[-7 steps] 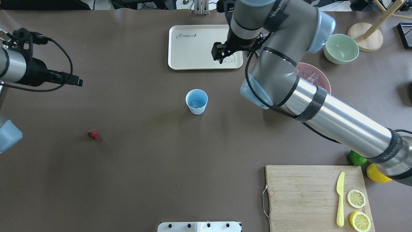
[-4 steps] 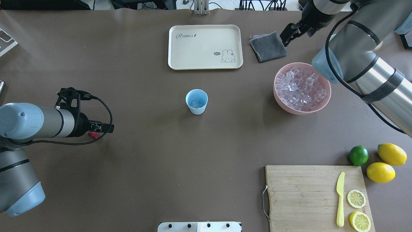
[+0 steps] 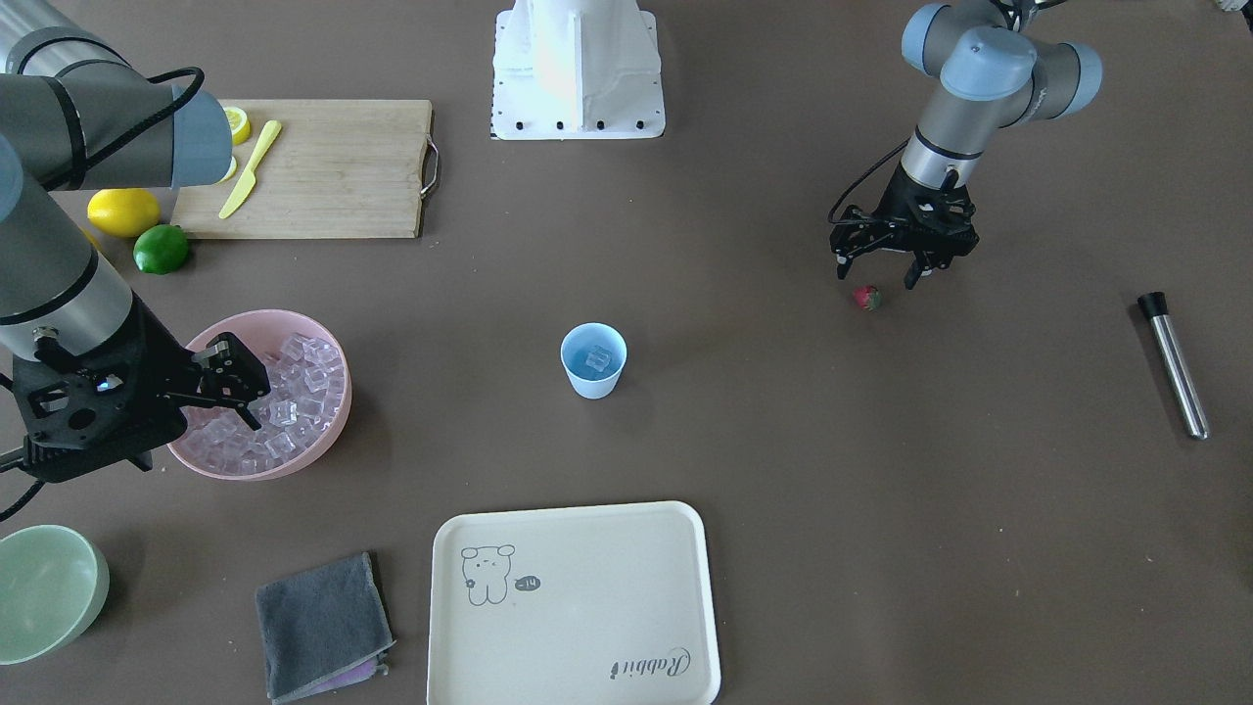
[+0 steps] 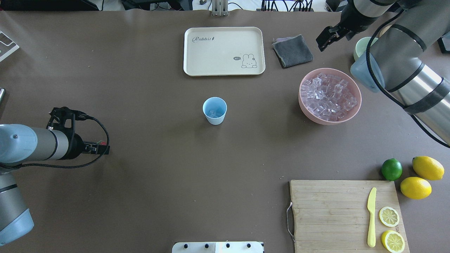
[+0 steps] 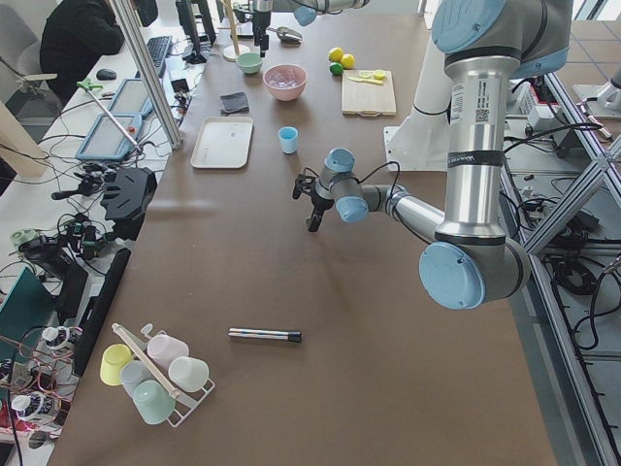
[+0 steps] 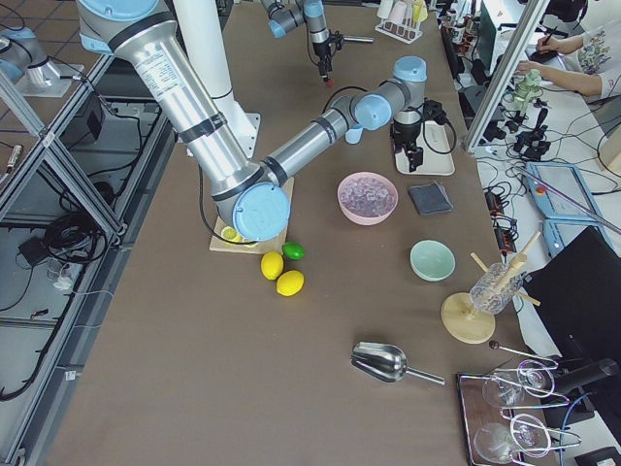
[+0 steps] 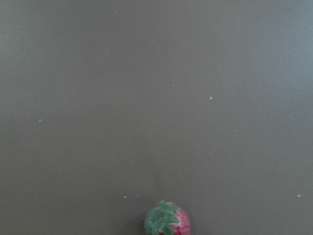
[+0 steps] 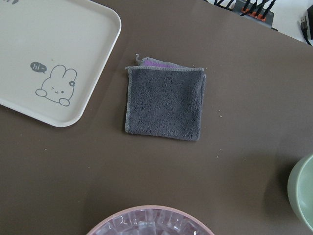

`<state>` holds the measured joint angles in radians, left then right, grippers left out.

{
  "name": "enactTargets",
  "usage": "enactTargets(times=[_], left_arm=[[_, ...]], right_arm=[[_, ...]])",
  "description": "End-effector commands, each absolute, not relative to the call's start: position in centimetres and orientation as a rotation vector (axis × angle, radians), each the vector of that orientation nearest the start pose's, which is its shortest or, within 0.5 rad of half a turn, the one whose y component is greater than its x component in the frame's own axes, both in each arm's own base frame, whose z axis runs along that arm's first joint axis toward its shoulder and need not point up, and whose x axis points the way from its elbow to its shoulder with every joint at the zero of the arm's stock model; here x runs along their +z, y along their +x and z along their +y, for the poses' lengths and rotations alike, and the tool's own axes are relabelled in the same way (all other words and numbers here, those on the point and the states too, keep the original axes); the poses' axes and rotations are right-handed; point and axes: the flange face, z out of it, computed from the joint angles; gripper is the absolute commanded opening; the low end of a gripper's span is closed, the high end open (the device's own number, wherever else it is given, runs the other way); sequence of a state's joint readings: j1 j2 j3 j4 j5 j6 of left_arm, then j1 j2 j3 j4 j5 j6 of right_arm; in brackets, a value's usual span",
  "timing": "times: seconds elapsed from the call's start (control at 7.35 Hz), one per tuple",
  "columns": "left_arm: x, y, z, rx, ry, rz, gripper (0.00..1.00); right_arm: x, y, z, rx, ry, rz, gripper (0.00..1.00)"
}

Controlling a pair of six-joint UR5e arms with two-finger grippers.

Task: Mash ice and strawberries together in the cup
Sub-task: 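Lower the left gripper onto the red strawberry and grasp it while the right arm withdraws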

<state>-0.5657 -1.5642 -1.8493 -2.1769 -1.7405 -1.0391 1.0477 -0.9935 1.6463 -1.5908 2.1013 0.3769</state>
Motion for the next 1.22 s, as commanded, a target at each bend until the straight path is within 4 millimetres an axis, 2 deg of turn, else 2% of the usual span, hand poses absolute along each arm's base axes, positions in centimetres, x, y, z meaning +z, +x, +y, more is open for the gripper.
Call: enactTargets(times=[0.0, 0.14, 0.41, 0.68, 1.09], left_arm=[[47.4, 38.3, -38.0, 0.046, 0.316, 0.82, 0.98], [47.5, 38.3, -38.0, 0.046, 0.316, 0.818, 0.89], [47.1, 38.7, -38.3, 0.045, 0.319, 0.824, 0.78], [47.6, 38.9, -38.4, 0.043, 0.319, 0.815, 0.71], [47.0, 39.1, -38.6, 0.044, 0.319, 0.825, 0.44]], right_arm=[[29.2, -26.7, -62.3, -0.308, 0.333, -0.733, 0.95], [29.4, -26.6, -62.2, -0.308, 0.33, -0.731, 0.95], [30.2, -26.5, -61.7, -0.316, 0.317, -0.74, 0.95], [30.8, -26.4, -61.5, -0.317, 0.311, -0.737, 0.95], [31.0, -26.3, -61.4, -0.315, 0.311, -0.734, 0.95]])
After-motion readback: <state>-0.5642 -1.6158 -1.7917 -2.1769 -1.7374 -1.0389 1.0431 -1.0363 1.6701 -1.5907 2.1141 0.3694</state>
